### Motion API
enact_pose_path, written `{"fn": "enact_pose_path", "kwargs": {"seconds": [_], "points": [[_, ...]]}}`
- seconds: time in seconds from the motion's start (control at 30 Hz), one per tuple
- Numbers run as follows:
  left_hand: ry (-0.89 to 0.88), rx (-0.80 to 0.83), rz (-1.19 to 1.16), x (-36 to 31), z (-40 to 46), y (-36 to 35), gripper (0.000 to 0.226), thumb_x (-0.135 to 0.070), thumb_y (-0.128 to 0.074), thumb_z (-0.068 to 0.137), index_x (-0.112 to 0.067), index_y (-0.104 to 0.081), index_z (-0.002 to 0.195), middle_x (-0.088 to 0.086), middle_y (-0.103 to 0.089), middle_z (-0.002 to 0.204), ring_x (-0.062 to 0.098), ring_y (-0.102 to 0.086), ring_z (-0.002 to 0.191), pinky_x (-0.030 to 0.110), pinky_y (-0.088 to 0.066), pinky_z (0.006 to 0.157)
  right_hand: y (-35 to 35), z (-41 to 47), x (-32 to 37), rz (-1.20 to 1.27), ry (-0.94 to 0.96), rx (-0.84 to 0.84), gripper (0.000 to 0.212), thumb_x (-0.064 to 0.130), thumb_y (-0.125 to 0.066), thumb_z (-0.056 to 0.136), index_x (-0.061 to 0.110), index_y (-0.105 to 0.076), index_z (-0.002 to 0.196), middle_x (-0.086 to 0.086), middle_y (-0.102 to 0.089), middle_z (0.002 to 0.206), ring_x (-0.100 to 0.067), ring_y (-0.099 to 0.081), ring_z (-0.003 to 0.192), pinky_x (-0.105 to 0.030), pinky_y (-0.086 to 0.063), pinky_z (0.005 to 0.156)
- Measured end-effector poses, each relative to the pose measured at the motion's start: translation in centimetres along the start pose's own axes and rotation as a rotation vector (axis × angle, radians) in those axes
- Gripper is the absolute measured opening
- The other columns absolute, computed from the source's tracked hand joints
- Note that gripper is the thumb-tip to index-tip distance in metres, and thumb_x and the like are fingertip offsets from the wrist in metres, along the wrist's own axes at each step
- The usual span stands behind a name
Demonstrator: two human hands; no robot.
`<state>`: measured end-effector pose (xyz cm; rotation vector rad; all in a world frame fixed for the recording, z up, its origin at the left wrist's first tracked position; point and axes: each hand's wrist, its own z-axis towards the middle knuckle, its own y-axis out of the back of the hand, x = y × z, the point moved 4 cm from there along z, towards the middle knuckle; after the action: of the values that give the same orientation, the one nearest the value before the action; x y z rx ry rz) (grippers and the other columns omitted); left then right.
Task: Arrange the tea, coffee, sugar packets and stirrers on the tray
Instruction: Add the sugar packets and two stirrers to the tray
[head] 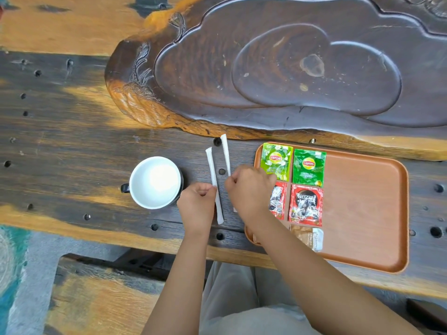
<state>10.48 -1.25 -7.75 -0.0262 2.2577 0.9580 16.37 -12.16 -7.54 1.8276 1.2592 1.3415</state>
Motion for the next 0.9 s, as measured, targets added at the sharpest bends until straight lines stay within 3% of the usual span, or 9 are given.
{"fn": "enact_pose_path", "kwargs": {"seconds": [0.03,0.13,0.2,0.27,0.4,0.5,0.6,0.67,0.9], "points": [[0.011,0.019,-0.033,-0.1,-0.2,0.1,0.008,-0.018,-0.067,0.081,-0.017,-0.066,0.073,-0.003,-0.066,0.07,0.019,-0.066,0.075,0.027,-0.051,0.074,0.6,-0.1,-0.4,0.148,-0.024,0.009,0.014,0.021,-0.051,0.086,0.016,-0.06,0.077,0.001,-0.065,0.079,-0.022,-0.058,0.085,-0.032,-0.022,0.077],[0.02,0.118,-0.113,-1.1,-1.1,-0.1,0.01,-0.021,-0.067,0.081,-0.024,-0.066,0.071,-0.003,-0.068,0.065,0.013,-0.065,0.069,0.032,-0.053,0.075,2.8,-0.4,-2.3,0.501,-0.077,0.05,0.007,0.017,-0.059,0.082,0.023,-0.056,0.081,0.014,-0.06,0.063,-0.008,-0.06,0.068,-0.031,-0.045,0.083],[-0.001,0.187,-0.134,-2.2,-2.0,-0.7,0.011,-0.02,-0.066,0.081,-0.024,-0.068,0.071,-0.002,-0.067,0.063,0.008,-0.061,0.063,0.029,-0.051,0.07,4.8,-0.9,-4.4,0.622,-0.099,0.027,0.014,0.015,-0.062,0.082,0.023,-0.058,0.093,0.013,-0.062,0.06,0.003,-0.057,0.056,-0.012,-0.047,0.064],[-0.042,0.249,-0.137,-3.4,-3.1,-1.7,0.011,-0.018,-0.065,0.081,-0.022,-0.068,0.072,-0.001,-0.068,0.064,0.003,-0.06,0.059,0.022,-0.048,0.062,6.8,-1.6,-7.1,0.673,-0.131,-0.021,0.017,0.014,-0.063,0.083,0.023,-0.059,0.096,0.011,-0.063,0.061,0.006,-0.055,0.053,-0.006,-0.041,0.052],[-0.096,0.372,-0.11,-5.5,-5.6,-5.3,0.005,-0.018,-0.066,0.081,-0.018,-0.071,0.08,-0.001,-0.071,0.077,0.007,-0.065,0.068,0.009,-0.045,0.054,9.2,-3.3,-13.1,0.689,-0.238,-0.084,0.015,0.011,-0.066,0.082,0.025,-0.063,0.08,0.008,-0.064,0.063,0.001,-0.058,0.055,-0.019,-0.047,0.059],[-0.18,0.478,-0.06,-7.1,-8.1,-8.6,0.008,-0.012,-0.064,0.081,-0.013,-0.072,0.078,-0.007,-0.067,0.067,-0.001,-0.062,0.057,0.004,-0.042,0.049,10.0,-4.4,-17.4,0.656,-0.338,-0.098,0.014,0.009,-0.066,0.082,0.019,-0.065,0.073,0.004,-0.065,0.068,-0.012,-0.059,0.062,-0.027,-0.045,0.059],[-0.297,0.498,0.069,-8.2,-10.2,-11.5,0.014,-0.009,-0.062,0.079,-0.009,-0.073,0.071,0.001,-0.067,0.056,0.002,-0.06,0.053,0.019,-0.051,0.055,10.7,-5.0,-21.3,0.603,-0.419,-0.154,0.017,0.012,-0.066,0.081,0.022,-0.062,0.068,0.005,-0.06,0.064,-0.014,-0.054,0.061,-0.028,-0.04,0.058],[-0.329,0.485,0.133,-8.4,-10.9,-13.2,0.015,-0.012,-0.062,0.078,-0.008,-0.072,0.067,0.011,-0.071,0.065,0.016,-0.065,0.061,0.031,-0.054,0.063,10.7,-5.3,-22.8,0.558,-0.448,-0.148,0.016,0.016,-0.065,0.082,0.023,-0.062,0.068,0.004,-0.06,0.064,-0.017,-0.055,0.064,-0.031,-0.042,0.059],[-0.344,0.532,0.245,-8.7,-13.3,-17.5,0.014,-0.019,-0.062,0.082,-0.012,-0.074,0.081,0.004,-0.075,0.085,0.019,-0.068,0.08,0.032,-0.054,0.072,10.1,-5.5,-25.4,0.386,-0.456,-0.101,0.015,0.019,-0.065,0.082,0.028,-0.061,0.072,0.009,-0.064,0.07,-0.018,-0.06,0.071,-0.031,-0.049,0.063]]}}
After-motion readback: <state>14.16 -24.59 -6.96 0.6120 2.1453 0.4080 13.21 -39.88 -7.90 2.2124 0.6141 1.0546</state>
